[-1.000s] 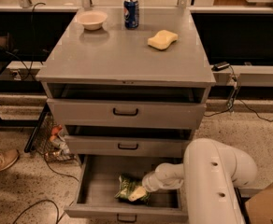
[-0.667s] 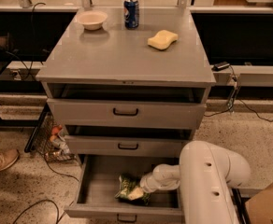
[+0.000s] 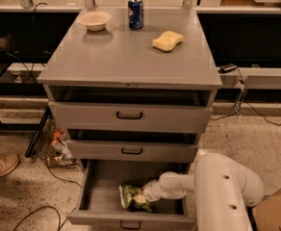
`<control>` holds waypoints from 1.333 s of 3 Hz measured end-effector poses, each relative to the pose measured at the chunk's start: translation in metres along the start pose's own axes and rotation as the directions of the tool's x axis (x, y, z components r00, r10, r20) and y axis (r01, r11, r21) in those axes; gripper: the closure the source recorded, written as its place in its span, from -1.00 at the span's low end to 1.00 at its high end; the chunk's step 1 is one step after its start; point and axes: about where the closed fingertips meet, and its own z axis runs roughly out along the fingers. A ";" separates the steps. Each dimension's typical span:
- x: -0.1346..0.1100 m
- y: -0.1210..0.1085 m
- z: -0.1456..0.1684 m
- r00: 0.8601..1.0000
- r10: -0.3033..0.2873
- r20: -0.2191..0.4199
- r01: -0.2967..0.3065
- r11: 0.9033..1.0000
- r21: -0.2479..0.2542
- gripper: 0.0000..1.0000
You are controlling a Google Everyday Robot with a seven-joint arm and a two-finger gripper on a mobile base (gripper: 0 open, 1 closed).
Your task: Pick green jalapeno chip bag from bottom drawer and place on counter
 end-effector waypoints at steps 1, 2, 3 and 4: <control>-0.027 0.018 -0.040 0.992 -0.056 0.115 0.060 0.998 -0.033 0.78; -0.061 0.046 -0.100 0.954 -0.146 0.261 0.168 0.984 -0.066 1.00; -0.081 0.078 -0.162 0.901 -0.204 0.382 0.264 0.958 -0.111 1.00; -0.081 0.078 -0.162 0.901 -0.204 0.382 0.264 0.958 -0.111 1.00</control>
Offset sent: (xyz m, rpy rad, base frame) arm -0.0415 -0.0145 0.2245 0.3967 -0.3278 0.1970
